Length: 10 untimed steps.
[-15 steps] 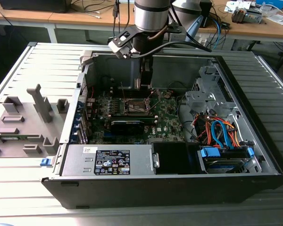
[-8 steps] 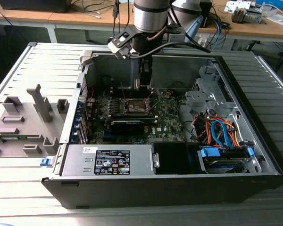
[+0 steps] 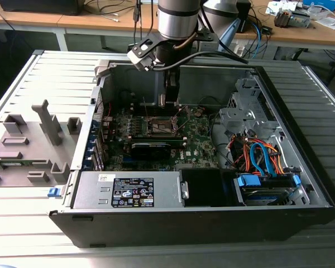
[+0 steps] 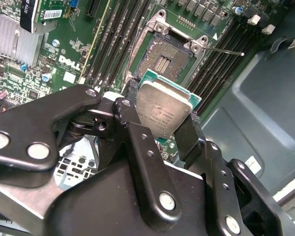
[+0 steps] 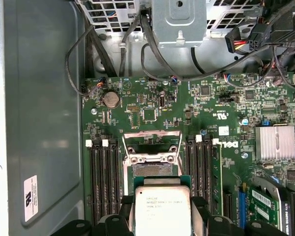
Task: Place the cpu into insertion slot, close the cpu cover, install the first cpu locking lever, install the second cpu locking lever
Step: 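Place the cpu into insertion slot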
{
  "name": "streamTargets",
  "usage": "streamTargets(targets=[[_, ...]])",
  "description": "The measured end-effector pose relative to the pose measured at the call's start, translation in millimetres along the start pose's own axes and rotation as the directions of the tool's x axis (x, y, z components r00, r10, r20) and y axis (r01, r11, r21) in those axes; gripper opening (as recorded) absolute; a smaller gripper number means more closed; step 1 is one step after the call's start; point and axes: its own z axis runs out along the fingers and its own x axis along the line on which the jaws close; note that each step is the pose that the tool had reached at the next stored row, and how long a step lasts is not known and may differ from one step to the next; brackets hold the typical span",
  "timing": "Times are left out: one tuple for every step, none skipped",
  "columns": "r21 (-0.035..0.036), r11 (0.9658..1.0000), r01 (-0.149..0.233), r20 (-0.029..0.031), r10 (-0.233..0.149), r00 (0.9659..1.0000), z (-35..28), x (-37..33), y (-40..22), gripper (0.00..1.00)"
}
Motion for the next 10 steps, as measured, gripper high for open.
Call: streamTargets(targets=[[0.0,1.0,0.0,0.0,0.0,1.0,1.2,0.0,-0.1,0.55],[0.0001,1.0,0.0,0.0001,0.0,1.0,2.1,0.0,-0.2,0.55],[0.0001,1.0,0.0,0.0002,0.0,1.0,2.6,0.0,-0.3,0.55],[0.0,1.0,0.0,0.0002,0.0,1.0,3.2,0.0,-0.3,0.55],[0.0001,1.0,0.0,0.0004,0.0,1.0,4.4,0.0,-0.4,0.55],[0.0,1.0,0.0,0.0003,0.0,1.0,5.9,0.1,-0.5,0.55],[0.0001,1.0,0.0,0.0003,0.0,1.0,6.7,0.1,-0.5,0.55],[0.0001,1.0,0.001,0.0003,-0.001,1.0,7.7,0.1,-0.5,0.55],[0.0,1.0,0.004,0.0004,-0.004,1.0,9.1,0.1,-0.5,0.55],[-0.0002,0.9999,0.011,0.0007,-0.011,0.9999,9.9,0.1,-0.5,0.55]])
